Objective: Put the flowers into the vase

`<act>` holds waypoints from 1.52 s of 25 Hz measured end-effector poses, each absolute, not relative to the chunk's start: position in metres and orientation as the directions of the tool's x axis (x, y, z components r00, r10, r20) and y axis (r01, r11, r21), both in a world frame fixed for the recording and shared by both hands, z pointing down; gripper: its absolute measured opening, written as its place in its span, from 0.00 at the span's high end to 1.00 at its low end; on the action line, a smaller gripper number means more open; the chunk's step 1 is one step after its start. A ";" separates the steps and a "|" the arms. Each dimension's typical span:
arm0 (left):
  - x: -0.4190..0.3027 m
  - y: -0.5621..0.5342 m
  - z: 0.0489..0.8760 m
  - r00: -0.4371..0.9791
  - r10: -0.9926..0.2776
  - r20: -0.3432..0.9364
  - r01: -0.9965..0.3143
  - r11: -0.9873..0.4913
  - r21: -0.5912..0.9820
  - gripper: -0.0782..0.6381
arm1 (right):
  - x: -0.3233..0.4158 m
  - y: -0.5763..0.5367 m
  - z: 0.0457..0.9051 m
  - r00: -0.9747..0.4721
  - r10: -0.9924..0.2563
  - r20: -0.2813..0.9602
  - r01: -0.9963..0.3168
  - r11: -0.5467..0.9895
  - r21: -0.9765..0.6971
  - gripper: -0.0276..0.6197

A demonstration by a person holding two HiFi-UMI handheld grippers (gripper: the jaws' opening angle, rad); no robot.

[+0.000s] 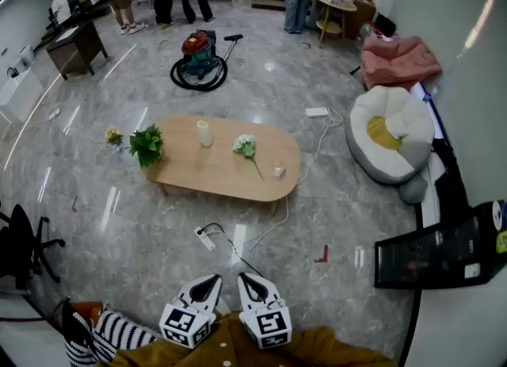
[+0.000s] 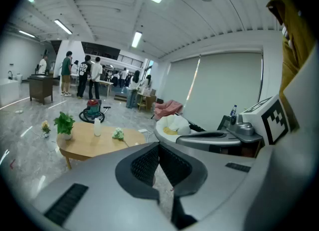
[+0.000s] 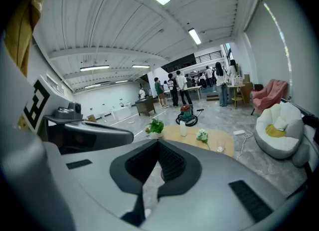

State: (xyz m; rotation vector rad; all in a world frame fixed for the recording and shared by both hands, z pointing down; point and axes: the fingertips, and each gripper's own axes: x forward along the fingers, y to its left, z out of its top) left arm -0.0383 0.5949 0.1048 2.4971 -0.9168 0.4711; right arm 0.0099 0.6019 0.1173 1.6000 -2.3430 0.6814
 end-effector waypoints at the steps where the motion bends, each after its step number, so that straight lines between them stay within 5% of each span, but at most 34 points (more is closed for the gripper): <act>1: -0.039 0.587 0.101 0.725 -0.528 0.443 -0.669 -0.692 0.270 0.88 | 0.008 0.593 0.114 -0.383 -0.827 0.411 -0.921 0.304 -0.245 0.95; 13: -0.042 0.584 0.098 0.698 -0.542 0.468 -0.692 -0.679 0.245 0.88 | 0.023 0.595 0.111 -0.359 -0.858 0.369 -0.911 0.235 -0.340 0.95; 38: -0.002 0.518 0.107 0.691 -0.561 0.456 -0.703 -0.668 0.244 0.88 | 0.074 0.550 0.117 -0.364 -0.850 0.380 -0.925 0.284 -0.251 0.95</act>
